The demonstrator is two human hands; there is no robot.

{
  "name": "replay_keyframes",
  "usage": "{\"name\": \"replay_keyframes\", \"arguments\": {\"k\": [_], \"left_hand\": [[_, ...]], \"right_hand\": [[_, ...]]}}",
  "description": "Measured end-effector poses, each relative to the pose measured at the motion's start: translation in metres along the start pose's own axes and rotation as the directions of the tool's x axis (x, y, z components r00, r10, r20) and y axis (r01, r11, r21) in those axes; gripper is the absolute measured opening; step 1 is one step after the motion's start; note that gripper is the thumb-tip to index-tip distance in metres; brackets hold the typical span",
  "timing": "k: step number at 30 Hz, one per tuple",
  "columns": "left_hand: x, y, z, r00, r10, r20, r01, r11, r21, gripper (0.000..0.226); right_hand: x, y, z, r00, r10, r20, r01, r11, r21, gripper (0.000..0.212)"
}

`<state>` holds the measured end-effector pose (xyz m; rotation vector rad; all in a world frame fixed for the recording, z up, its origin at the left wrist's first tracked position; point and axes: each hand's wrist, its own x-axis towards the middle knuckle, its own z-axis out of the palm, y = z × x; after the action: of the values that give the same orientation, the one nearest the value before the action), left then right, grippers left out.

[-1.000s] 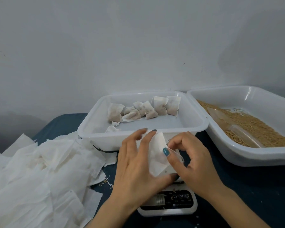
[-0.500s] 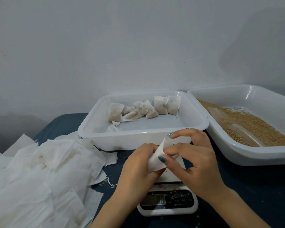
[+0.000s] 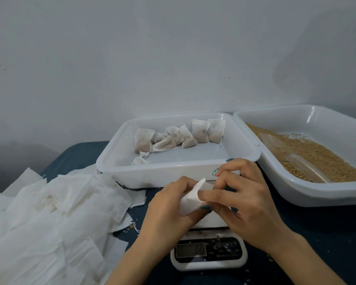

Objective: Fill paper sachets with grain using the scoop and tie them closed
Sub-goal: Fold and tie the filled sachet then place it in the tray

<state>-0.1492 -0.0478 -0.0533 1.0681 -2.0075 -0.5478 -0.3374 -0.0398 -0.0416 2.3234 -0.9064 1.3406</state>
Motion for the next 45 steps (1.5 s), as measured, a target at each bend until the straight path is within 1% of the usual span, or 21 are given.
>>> {"name": "replay_keyframes", "arguments": {"k": [4,6,9,13,18,20,21,23,25,26,27,28,29,31,33,35,37,39,40,43,45], "left_hand": [[-0.001,-0.001,0.002,1.0,0.011,0.009,-0.011,0.998,0.06,0.02],[-0.001,-0.003,0.002,1.0,-0.009,0.016,0.007,0.997,0.079,0.023],[0.0,-0.005,0.001,0.999,-0.045,0.004,0.045,0.997,0.067,0.02],[0.001,-0.007,0.002,0.994,-0.106,-0.011,0.107,0.993,0.041,0.021],[0.0,-0.008,0.003,0.987,-0.158,0.004,0.158,0.987,-0.022,0.019],[0.0,-0.008,0.003,0.984,-0.177,-0.007,0.177,0.983,-0.046,0.019],[0.001,-0.009,0.004,0.983,-0.182,-0.012,0.181,0.982,-0.057,0.019],[0.001,-0.01,0.004,0.982,-0.186,-0.02,0.184,0.981,-0.067,0.02],[0.002,-0.011,0.005,0.982,-0.189,-0.019,0.187,0.98,-0.069,0.024],[0.001,-0.011,0.005,0.982,-0.189,-0.018,0.188,0.98,-0.066,0.026],[0.001,-0.012,0.005,0.982,-0.19,-0.018,0.189,0.98,-0.06,0.027],[0.001,-0.012,0.006,0.981,-0.192,-0.017,0.191,0.98,-0.056,0.028],[0.001,-0.012,0.006,0.981,-0.193,-0.015,0.192,0.98,-0.055,0.026],[0.001,-0.013,0.006,0.981,-0.191,-0.016,0.19,0.98,-0.062,0.023],[0.001,-0.014,0.006,0.982,-0.187,-0.014,0.186,0.981,-0.056,0.027],[0.001,-0.015,0.006,0.982,-0.188,-0.009,0.187,0.981,-0.047,0.033],[0.001,-0.015,0.005,0.983,-0.186,-0.005,0.185,0.982,-0.045,0.034],[0.001,-0.014,0.005,0.985,-0.173,-0.004,0.173,0.983,-0.054,0.029],[0.001,-0.014,0.005,0.985,-0.17,-0.006,0.169,0.984,-0.059,0.027],[0.0,-0.013,0.004,0.987,-0.162,0.002,0.162,0.985,-0.062,0.028],[0.0,-0.012,0.004,0.987,-0.162,0.008,0.162,0.985,-0.065,0.028]], "right_hand": [[0.0,-0.002,-0.001,0.999,0.027,0.017,-0.028,0.999,0.023,0.019],[0.001,-0.004,-0.002,0.997,0.076,0.003,-0.076,0.992,0.096,0.028],[0.001,-0.004,-0.003,0.986,0.163,-0.025,-0.156,0.971,0.183,0.031],[0.003,0.006,-0.003,0.946,0.324,-0.006,-0.324,0.946,0.012,0.024],[0.016,0.032,-0.027,0.851,0.52,-0.067,-0.524,0.849,-0.072,0.036],[0.015,0.061,-0.044,0.772,0.634,-0.054,-0.629,0.748,-0.212,0.032],[0.013,0.077,-0.054,0.707,0.706,-0.035,-0.684,0.67,-0.29,0.031],[0.006,0.11,-0.071,0.512,0.859,0.028,-0.763,0.469,-0.444,0.03],[0.001,0.132,-0.082,0.287,0.953,0.1,-0.741,0.287,-0.607,0.026],[-0.001,0.138,-0.083,0.203,0.97,0.134,-0.703,0.24,-0.669,0.028],[-0.003,0.142,-0.083,0.155,0.976,0.156,-0.672,0.22,-0.707,0.032],[-0.003,0.144,-0.083,0.141,0.977,0.159,-0.651,0.212,-0.729,0.034],[-0.003,0.144,-0.082,0.158,0.978,0.14,-0.629,0.209,-0.749,0.036],[-0.002,0.14,-0.081,0.223,0.973,0.066,-0.553,0.182,-0.813,0.038],[0.0,0.135,-0.079,0.277,0.96,0.042,-0.485,0.177,-0.857,0.036],[0.002,0.133,-0.077,0.306,0.952,0.021,-0.502,0.18,-0.846,0.033],[0.006,0.133,-0.077,0.339,0.939,-0.059,-0.578,0.159,-0.801,0.03],[0.009,0.134,-0.078,0.333,0.934,-0.127,-0.63,0.12,-0.767,0.025],[0.009,0.135,-0.079,0.322,0.937,-0.133,-0.613,0.099,-0.784,0.024],[0.011,0.136,-0.081,0.278,0.955,-0.105,-0.424,0.024,-0.905,0.018],[0.013,0.136,-0.078,0.295,0.953,-0.064,-0.334,0.04,-0.942,0.018]]}}
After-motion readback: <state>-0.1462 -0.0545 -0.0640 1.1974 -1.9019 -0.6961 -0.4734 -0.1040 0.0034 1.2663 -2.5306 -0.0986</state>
